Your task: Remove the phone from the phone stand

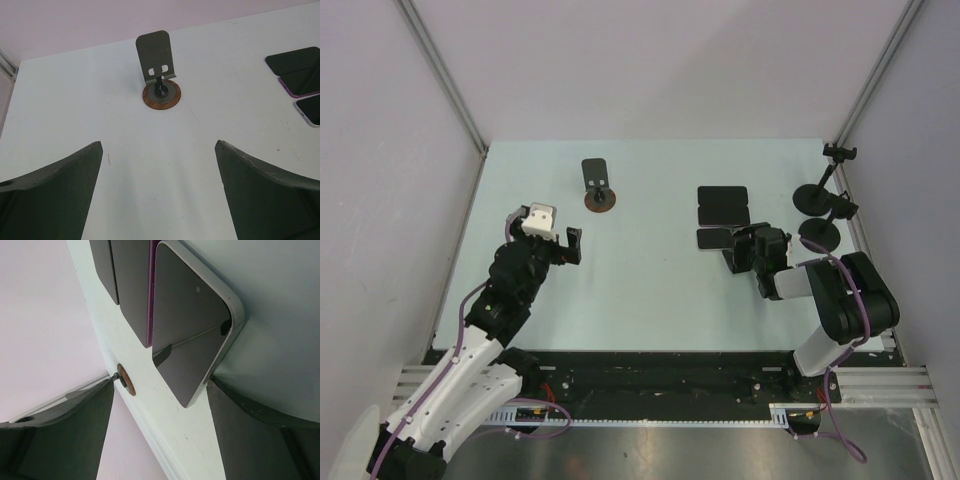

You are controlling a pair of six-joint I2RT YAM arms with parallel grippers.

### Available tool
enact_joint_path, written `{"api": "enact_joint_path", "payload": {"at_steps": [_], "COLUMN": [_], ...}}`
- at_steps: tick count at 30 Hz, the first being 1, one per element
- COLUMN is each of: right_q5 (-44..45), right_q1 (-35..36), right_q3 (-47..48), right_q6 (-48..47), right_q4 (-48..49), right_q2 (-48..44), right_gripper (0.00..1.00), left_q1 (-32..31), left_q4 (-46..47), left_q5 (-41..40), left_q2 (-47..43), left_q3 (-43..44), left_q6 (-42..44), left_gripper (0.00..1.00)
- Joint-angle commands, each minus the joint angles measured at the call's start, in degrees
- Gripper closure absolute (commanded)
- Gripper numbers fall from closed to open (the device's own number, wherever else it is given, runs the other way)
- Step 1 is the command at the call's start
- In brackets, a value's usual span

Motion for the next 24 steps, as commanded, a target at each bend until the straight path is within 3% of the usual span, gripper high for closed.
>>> {"api": "enact_joint_path", "payload": {"at_steps": [1,10,17,24], "right_q5": [2.45,3.43,5.44,3.95], "right_q1": [-0.29,-0.29,0.59,-0.21], "right_q3": [1.08,1.34,1.34,1.34], "right_q6": [0.10,0.37,-4.90,-5.61], "right_q4": [-0.77,0.63,-2.61,-0.69], "right_q2": [2.63,3.16,-1.40,0.34], "right_gripper": [0.20,0.21,0.16,0.14], "left_q1": [0.23,0.23,0.23,0.23], "left_q4": [1.63,1.54,1.63,1.63], "left_q5": [-0.52,-0.61,-0.61,-0.35], "left_q2": [-0.69,-0.69,-0.52,-0.69], "left_q3": [-0.41,-0.41,-0.32,-0.32], "left_q6": [1.65,1.56,1.47,1.30], "left_gripper": [0.00,0.00,0.00,0.00]}}
